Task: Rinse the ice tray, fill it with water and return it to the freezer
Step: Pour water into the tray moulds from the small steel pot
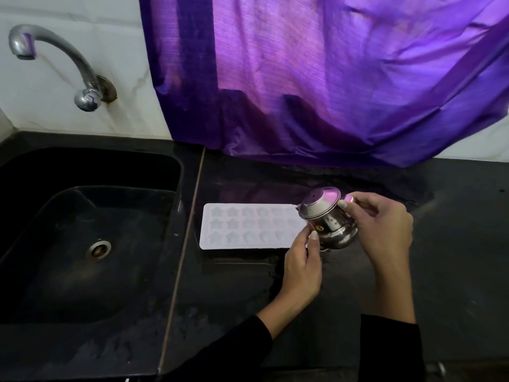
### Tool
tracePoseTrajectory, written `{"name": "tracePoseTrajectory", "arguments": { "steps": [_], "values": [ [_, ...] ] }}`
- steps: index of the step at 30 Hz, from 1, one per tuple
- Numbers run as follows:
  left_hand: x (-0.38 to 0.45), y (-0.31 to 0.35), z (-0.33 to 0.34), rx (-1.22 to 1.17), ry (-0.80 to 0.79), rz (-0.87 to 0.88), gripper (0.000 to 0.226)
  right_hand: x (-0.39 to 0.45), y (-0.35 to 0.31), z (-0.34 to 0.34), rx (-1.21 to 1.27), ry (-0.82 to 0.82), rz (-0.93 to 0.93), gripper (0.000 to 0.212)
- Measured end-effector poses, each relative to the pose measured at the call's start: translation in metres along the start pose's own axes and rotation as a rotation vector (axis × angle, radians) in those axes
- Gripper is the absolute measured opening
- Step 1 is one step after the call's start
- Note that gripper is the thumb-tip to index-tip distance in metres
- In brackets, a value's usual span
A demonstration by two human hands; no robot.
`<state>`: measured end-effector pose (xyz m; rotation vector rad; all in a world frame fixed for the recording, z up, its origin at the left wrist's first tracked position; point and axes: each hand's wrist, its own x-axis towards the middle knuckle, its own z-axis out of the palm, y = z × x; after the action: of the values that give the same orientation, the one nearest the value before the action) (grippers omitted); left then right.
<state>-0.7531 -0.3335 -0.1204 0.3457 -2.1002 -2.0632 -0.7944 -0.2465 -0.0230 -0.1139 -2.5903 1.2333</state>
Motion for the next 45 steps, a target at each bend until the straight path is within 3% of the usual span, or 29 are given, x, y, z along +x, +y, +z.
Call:
{"name": "tracePoseTrajectory", "arguments": {
  "steps": [12,17,29,35,45],
  "values": [
    [-0.004,-0.019,0.035,-0.085,-0.026,-0.138,0.06,0.003,0.016,-0.012,-0.201,-0.057,0.041,0.018],
    [-0.003,-0.021,0.037,-0.102,-0.035,-0.18,0.05,0.003,0.016,-0.011,-0.23,-0.082,0.02,0.019],
    [0.001,-0.024,0.035,-0.124,-0.044,-0.203,0.058,0.003,0.014,-0.007,-0.279,-0.085,-0.031,0.019],
    [0.002,-0.027,0.036,-0.099,-0.068,-0.195,0.031,0.003,0.015,-0.009,-0.284,-0.078,-0.029,0.019],
    [0.002,-0.027,0.035,-0.113,-0.086,-0.17,0.052,0.001,0.015,-0.014,-0.27,-0.058,-0.001,0.017]
  ]
}}
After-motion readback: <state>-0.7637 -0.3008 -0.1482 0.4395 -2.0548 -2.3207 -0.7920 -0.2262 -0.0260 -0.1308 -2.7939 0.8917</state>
